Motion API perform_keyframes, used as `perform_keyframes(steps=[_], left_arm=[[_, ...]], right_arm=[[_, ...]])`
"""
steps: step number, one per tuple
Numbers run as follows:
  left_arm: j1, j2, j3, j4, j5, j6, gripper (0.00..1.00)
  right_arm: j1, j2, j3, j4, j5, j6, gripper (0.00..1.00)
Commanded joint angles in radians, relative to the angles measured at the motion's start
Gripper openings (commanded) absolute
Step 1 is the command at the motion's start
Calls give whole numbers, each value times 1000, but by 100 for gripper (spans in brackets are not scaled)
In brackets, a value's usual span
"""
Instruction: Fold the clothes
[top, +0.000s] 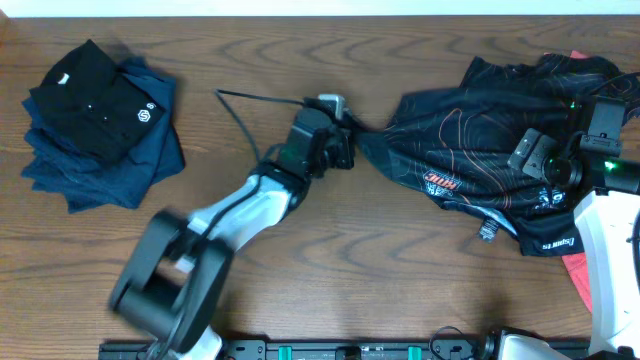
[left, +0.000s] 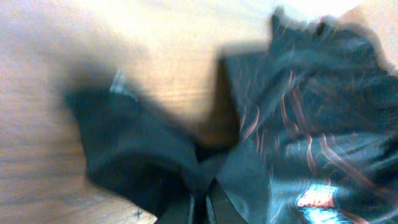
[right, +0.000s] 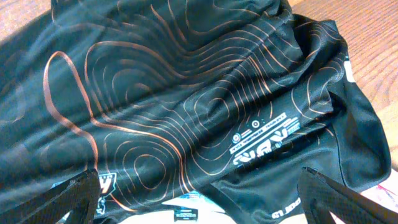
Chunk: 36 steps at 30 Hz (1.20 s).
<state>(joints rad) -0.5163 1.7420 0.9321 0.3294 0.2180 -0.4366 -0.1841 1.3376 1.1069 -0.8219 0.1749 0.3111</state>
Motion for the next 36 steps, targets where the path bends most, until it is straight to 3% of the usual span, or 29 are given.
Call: perform_keyframes(steps=[1,4,6,7,8,9,10,16,22,29,36], left_arm=[[33,-174,19,-11,-286,91,6],[105,-227,21,60,-561,112,6],[179,-224,21,95,-565,110,6],[220,-216,21,89,-528,100,17],[255,-207,21,63,-470,81,53],[280,-199,21,34,-415,67,80],[307,-189,20,-19,-336,57,98],[329,-161,20,-360,32,57,98],[222,-161,20,-480,352,57,98],[1,-154,20,-486,330,45,98],[-169,-55,19,-422,215,-266,98]], right_arm=[[-6,-16,4,3,2,6,99],[-6,-16,4,2,2,6,99],[-6,-16,4,1,1,6,99],[-6,-16,4,0,1,6,99],[-6,-16,4,-2,1,6,99],[-6,-16,4,-3,1,6,99],[-6,-16,4,-7,1,6,99],[-6,-15,4,-39,4,6,99],[-6,-15,3,-46,35,6,99],[-6,-15,3,-47,35,6,99],[-6,-15,3,-50,35,6,99]])
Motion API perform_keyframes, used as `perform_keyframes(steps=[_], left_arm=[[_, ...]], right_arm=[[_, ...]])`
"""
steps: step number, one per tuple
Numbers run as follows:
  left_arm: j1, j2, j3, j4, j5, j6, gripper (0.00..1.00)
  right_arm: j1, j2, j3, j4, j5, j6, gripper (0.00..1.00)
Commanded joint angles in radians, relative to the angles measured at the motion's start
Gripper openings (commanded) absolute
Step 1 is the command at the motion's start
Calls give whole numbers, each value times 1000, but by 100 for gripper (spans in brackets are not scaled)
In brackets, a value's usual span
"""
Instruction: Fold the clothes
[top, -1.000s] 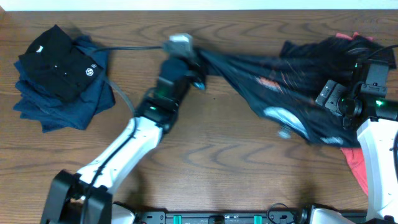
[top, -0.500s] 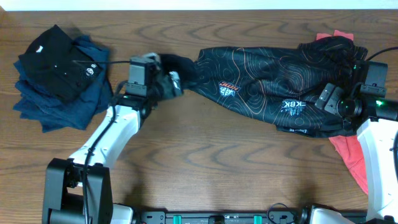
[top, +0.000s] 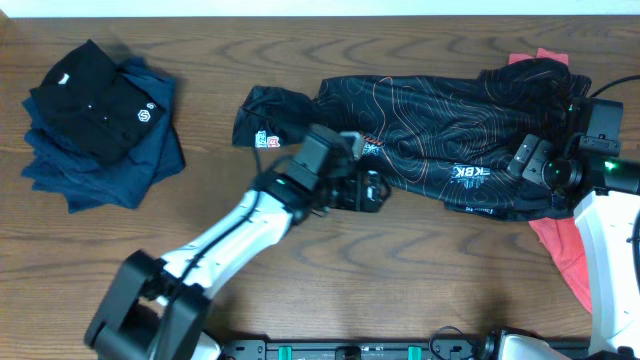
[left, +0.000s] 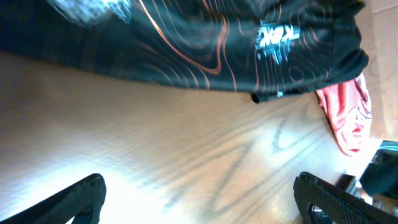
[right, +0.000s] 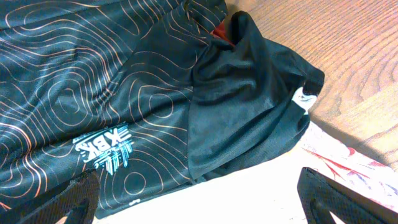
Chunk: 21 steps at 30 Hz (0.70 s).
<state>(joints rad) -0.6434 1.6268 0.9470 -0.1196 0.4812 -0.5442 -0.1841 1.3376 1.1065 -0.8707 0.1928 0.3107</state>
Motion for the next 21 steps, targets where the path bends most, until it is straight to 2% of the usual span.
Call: perform_keyframes(steps=[1,9,15,19,21], left_arm=[[-59,81,4,57,-48,-186,98],[-173,257,4,370,-51,-317,98],[-216,363,4,558,-187,-413,99],[-214,409,5,718,-277,-422,86],[-212,415,5,735,-349,-422,77]], right_arm=[[-6,-15,4,-2,16,6,99],[-6,-15,4,-6,17,-2,99],[-6,-15,4,-6,17,-2,99],[-6,-15,4,-6,16,-2,99],[-6,-15,4,-6,16,-2,99]])
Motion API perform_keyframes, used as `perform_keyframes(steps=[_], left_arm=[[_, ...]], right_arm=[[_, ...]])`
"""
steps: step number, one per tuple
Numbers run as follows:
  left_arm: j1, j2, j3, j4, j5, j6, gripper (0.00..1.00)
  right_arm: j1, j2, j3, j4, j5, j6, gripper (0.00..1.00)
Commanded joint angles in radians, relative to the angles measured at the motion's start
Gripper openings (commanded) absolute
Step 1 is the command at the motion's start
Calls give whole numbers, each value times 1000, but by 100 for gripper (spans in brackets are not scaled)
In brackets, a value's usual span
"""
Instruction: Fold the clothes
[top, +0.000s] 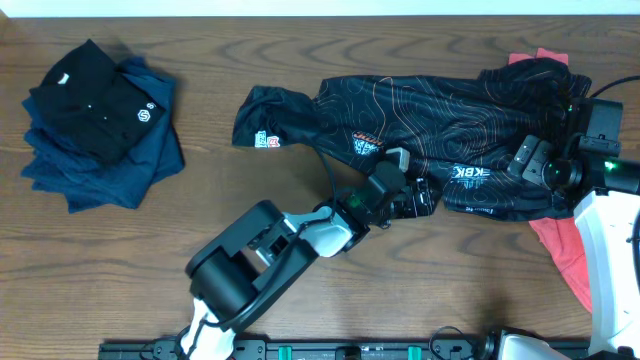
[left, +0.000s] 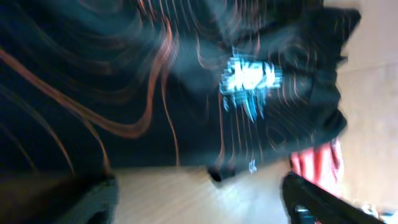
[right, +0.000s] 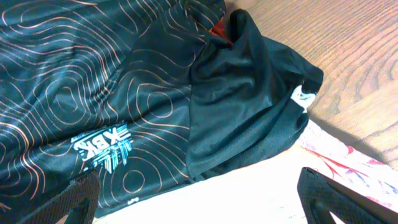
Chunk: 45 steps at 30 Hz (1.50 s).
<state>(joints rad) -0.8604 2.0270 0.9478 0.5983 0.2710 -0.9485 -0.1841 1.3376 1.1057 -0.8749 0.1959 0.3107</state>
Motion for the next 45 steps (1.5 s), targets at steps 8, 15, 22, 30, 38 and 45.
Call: perform_keyframes(steps=[8,15,22,30,38,45], left_arm=[[48,18,4,11,-241,9,15],[86,17,4,10,-200,36,6],[172,-119,3,-188,-88,213,6],[431,-417,3,-415,-226,422,6],[554,-457,3,-529,53,313,9],[388,-356,3,-588,54,273,71]], right_arm=[[-6,-15,5,-4,13,-2,99],[-6,-15,5,-4,13,-2,99],[-6,-15,5,-4,14,-5,99],[-6,-5,5,4,13,-5,99],[-6,11,5,4,13,-5,99],[-6,11,5,1,13,-5,99]])
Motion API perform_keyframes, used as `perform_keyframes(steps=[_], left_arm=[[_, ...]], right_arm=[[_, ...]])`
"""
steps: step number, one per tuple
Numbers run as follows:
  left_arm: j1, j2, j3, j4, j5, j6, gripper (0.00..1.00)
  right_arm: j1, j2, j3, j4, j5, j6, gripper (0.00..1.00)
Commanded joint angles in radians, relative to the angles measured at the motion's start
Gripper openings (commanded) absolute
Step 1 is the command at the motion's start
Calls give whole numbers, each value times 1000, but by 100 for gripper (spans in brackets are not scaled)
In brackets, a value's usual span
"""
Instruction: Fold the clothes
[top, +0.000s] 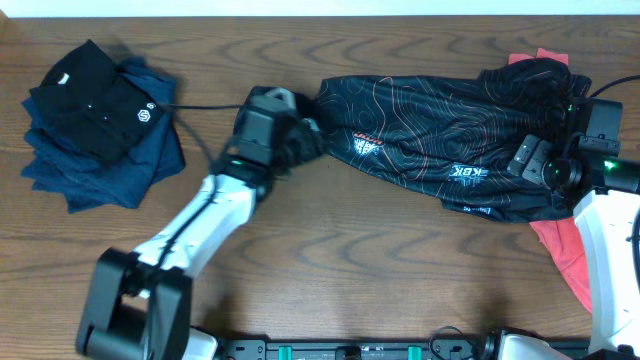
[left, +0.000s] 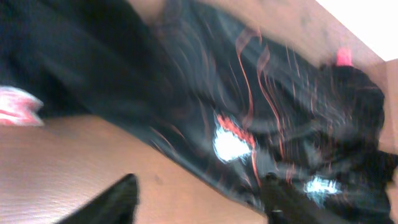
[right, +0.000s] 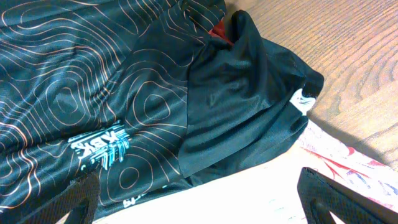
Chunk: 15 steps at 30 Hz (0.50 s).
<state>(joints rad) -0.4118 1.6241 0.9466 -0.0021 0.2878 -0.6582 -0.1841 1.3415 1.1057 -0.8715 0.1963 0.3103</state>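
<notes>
A black jersey with orange contour lines (top: 440, 130) lies stretched across the back right of the table. My left gripper (top: 298, 142) hangs over its left end. In the blurred left wrist view this gripper (left: 199, 204) is open, with bare wood between its fingers and the jersey (left: 205, 93) just beyond them. My right gripper (top: 530, 160) sits at the jersey's right part. In the right wrist view it (right: 199, 202) is open and holds nothing, with the jersey (right: 124, 93) ahead of it.
A stack of folded dark clothes (top: 100, 125) lies at the back left. A red garment (top: 560, 255) pokes out under the jersey at the right edge, and shows too in the right wrist view (right: 348, 162). Bare wood fills the front of the table (top: 350, 270).
My left gripper was at the jersey's front hem near the middle. Now it is over the jersey's left end, still open. The jersey has shifted a little; the right arm has not moved.
The jersey was bunched at the right, with my left gripper shut on its left edge. Then it lay stretched out to the left and the left gripper was open in front of it. That gripper stood at the front hem, and now at the left end.
</notes>
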Motion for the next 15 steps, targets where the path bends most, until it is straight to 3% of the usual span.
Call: perform_keyframes(steps=[1,9,15], left_arm=[[-89,70,5,35,37,-18,72],[-251,292,5,250,38,-231,71],[-327,406,5,427,37,-307,72]], right_arm=[[-6,7,5,-5,13,-4,99],[-6,7,5,-11,13,-5,99],[-6,7,5,-9,13,-5,99]])
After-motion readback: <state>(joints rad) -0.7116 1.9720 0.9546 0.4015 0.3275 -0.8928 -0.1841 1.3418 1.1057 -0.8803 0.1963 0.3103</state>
